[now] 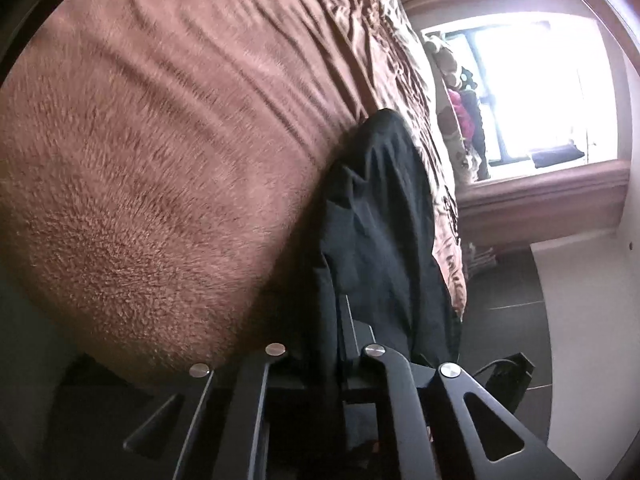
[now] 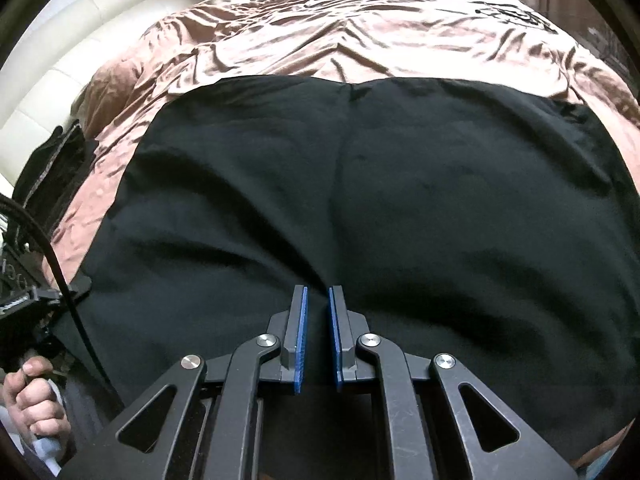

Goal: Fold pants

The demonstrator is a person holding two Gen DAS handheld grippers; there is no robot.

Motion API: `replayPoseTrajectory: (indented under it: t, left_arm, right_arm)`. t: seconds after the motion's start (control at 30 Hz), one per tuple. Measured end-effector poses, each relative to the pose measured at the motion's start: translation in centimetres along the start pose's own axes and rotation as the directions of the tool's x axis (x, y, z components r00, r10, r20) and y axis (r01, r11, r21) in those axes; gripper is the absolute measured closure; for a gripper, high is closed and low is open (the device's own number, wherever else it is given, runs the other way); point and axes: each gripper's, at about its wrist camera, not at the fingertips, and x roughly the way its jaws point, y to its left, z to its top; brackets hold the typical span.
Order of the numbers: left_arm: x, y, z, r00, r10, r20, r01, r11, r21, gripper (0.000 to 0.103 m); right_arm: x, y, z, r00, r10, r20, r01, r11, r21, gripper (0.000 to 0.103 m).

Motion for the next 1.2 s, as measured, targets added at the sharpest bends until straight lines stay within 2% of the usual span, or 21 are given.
replayPoseTrajectory:
  t: [0.27, 0.63, 0.8, 1.07, 1.2]
  left_arm:
    - [-1.5, -5.8, 0.7, 1.000, 0.000, 0.031, -0.003, 0.993, 0.117, 0.096]
    - [-0.7, -14.6, 0.8, 0.999, -0.016, 0.032, 0.007, 0.962, 0.273, 0.096]
    - [-0.1, -18.3, -0.1, 1.000, -0.013, 0.022, 0.005, 0.939, 0.343, 0.096]
    - [1.9, -23.8, -1.9, 1.000, -0.019, -0.016, 0.024, 0.899, 0.438, 0.096]
    - [3.8, -26.6, -3.3, 0.999, -0.015, -0.050, 0.038, 0.870, 0.492, 0.096]
  right_arm:
    - [-1.1, -1.7, -1.3, 0.997, 0.072, 0.010, -0.072, 0.995, 0.064, 0.095]
    - [-2.2, -2.7, -3.3, 0.986, 0.168, 0.008, -0.169, 0.983, 0.067, 0.095]
    - [-3.4, -4.3, -3.5, 0.975, 0.220, 0.023, -0.221, 0.972, 0.083, 0.095]
    - [-7.4, -8.5, -3.7, 0.959, 0.256, 0.118, -0.270, 0.956, 0.114, 0.095]
    - [-9.1, -10.2, -4.1, 0.947, 0.282, 0.156, -0.303, 0.944, 0.131, 0.095]
